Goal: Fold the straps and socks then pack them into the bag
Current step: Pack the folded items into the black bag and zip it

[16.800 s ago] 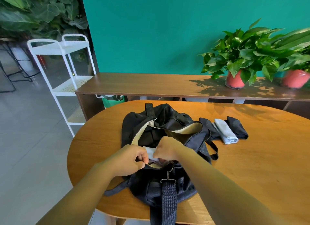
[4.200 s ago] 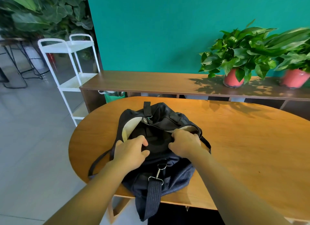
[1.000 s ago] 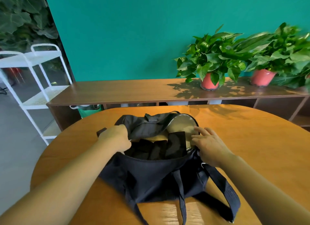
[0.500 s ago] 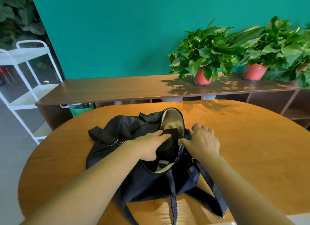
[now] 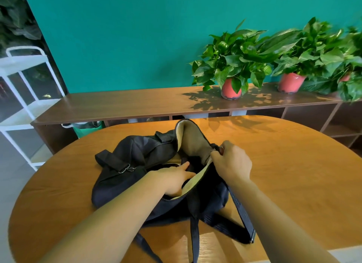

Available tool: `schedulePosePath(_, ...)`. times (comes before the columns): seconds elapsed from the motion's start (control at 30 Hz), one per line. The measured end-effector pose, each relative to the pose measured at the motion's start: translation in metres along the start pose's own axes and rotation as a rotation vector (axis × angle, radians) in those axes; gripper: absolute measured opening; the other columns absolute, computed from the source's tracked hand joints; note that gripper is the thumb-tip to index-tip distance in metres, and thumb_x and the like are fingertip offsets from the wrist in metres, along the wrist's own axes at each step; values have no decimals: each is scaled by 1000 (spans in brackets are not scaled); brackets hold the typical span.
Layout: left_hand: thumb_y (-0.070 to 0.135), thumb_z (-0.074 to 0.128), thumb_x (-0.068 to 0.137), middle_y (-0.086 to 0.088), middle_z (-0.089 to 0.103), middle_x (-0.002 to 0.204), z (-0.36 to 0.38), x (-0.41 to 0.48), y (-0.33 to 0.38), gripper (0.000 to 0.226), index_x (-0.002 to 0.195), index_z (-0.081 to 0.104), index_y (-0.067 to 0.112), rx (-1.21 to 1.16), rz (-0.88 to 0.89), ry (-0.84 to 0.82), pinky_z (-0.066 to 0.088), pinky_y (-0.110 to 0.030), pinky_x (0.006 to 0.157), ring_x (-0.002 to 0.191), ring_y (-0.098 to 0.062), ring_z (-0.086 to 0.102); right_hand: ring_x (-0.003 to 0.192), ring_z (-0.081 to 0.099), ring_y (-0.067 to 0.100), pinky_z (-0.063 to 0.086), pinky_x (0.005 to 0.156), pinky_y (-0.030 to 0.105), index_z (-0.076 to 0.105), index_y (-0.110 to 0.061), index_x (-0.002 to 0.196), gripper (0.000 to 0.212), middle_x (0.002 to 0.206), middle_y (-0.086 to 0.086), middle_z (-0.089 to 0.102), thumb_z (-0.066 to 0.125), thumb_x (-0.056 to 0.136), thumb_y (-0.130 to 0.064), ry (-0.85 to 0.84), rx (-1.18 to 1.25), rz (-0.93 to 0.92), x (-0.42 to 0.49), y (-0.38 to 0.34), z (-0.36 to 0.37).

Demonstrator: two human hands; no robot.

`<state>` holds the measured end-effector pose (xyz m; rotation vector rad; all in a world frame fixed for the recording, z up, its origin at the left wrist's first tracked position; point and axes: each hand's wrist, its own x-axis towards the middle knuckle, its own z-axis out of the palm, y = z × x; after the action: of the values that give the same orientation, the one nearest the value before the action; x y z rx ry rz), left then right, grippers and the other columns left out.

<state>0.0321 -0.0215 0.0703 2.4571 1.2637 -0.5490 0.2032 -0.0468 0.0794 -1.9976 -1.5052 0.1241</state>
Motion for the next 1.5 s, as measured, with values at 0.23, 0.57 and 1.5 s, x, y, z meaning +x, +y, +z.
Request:
schedulePosePath(0.23, 12, 49, 94, -3, -5, 162, 1, 12, 14, 68, 152, 20, 30, -98, 26, -3, 32, -46, 111, 144, -37, 18, 51, 30, 13, 21, 60, 32, 31, -20, 59, 23, 52, -6, 36, 48, 66, -34, 72, 133, -163, -7, -1, 0)
schedulePosePath(0.57, 19, 60, 93, 7, 59, 129, -35, -39, -34, 38, 130, 58, 21, -398, -60, 403, 46, -31, 100, 117, -11, 56, 87, 53, 24, 29, 75, 36, 50, -21, 92, 30, 80, -2, 60, 58, 74, -44, -123, -52, -7, 0, 2, -8)
schedulePosePath(1.5, 16, 55, 87, -1, 47, 97, -28, -65, -101, 21, 106, 51, 24, -31, -738, 598, 40, -32, 65, 85, -22, 48, 147, -1, 21, -20, 100, 68, 22, -49, 144, 49, 159, -4, 11, 35, 98, -41, -718, -664, -746, -20, -13, 56)
